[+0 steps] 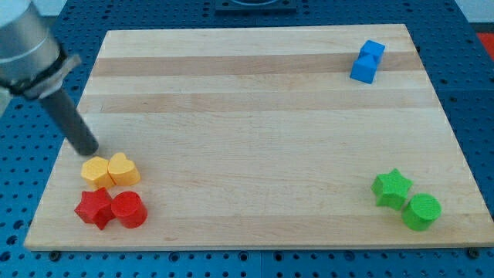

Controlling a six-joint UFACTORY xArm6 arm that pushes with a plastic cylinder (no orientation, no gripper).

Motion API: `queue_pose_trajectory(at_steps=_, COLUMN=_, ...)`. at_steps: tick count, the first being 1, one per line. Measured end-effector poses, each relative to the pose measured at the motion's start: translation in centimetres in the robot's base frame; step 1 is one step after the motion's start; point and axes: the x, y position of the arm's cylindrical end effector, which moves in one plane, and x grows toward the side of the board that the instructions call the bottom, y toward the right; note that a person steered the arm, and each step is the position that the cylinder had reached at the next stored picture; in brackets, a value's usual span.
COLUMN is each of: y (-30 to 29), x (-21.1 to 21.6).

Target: Move the hexagon into the top side of the red star

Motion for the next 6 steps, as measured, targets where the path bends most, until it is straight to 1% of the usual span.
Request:
queue_pose_trajectory(at_steps=1, y=2.4, x=-2.8)
queue_pose_trajectory(at_steps=3, y=2.5, x=2.5)
queue_pose_trajectory(at_steps=4, y=2.5, x=4.0)
queue_pose_trajectory(at_steps=6, y=2.5, x=5.1)
